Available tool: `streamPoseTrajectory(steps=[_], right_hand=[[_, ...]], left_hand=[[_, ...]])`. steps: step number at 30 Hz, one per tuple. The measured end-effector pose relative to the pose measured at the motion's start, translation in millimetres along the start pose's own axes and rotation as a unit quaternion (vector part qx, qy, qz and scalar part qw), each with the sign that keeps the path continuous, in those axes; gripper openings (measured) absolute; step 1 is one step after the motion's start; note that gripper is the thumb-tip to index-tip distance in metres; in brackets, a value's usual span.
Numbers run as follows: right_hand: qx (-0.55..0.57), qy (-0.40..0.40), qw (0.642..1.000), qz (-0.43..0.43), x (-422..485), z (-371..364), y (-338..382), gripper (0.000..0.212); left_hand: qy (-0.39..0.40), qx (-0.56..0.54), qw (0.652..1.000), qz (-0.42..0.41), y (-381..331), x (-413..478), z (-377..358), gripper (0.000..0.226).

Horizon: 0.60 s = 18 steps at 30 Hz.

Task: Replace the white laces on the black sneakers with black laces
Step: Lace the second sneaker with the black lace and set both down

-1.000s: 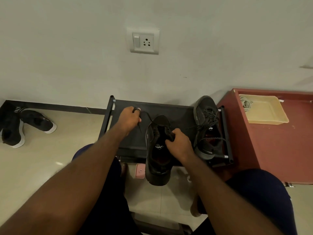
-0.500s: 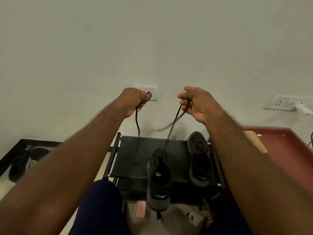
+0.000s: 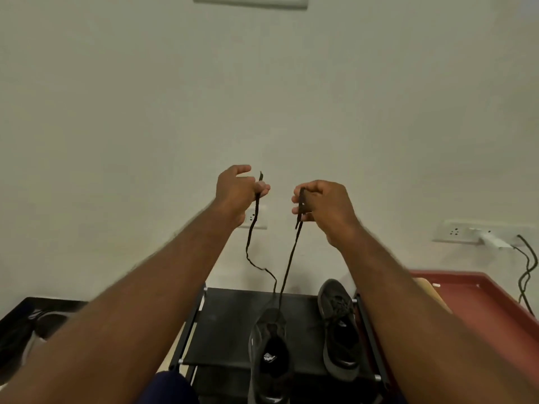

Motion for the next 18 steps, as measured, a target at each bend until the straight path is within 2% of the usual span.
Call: streamPoseTrajectory(steps=[4,7,9,11,15,18], right_hand=[[-0.127,-0.057,0.99,0.019,6,0,-4,0.033],[-0.126,-0.044,0.991,0.003,8,-5,0,0.035],[-0.095,-0.039,0.995,-0.006,10,-6,4,0.027],[-0.075,-0.036,0.996,-0.007,11,-7,10,0.021],[-0.068,-0.041,0.997,0.02,13,-6,18,0.026],[-0.093,-0.035,0.995,0.028,15,-8,24,0.036]], left_hand=[[0.066,-0.037,0.994,0.081,13,-10,-3,0.054],[0.067,-0.034,0.992,0.103,17,-16,-11,0.044],[0.054,-0.021,0.994,0.09,18,-17,-18,0.027],[0.036,0.009,0.998,0.06,16,-16,-23,0.02],[0.023,0.093,0.995,-0.013,4,-20,-31,0.033],[0.064,0.129,0.988,-0.048,-2,-26,-40,0.033]])
Point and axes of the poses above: each hand's wrist, its own x-axis towards the middle knuckle, its own z-axis out of the back of the hand, y = z × x, the point moved 2 cm from there along x, towards the middle knuckle, and after that the axes turned 13 degrees about z, right-handed, at the moved point
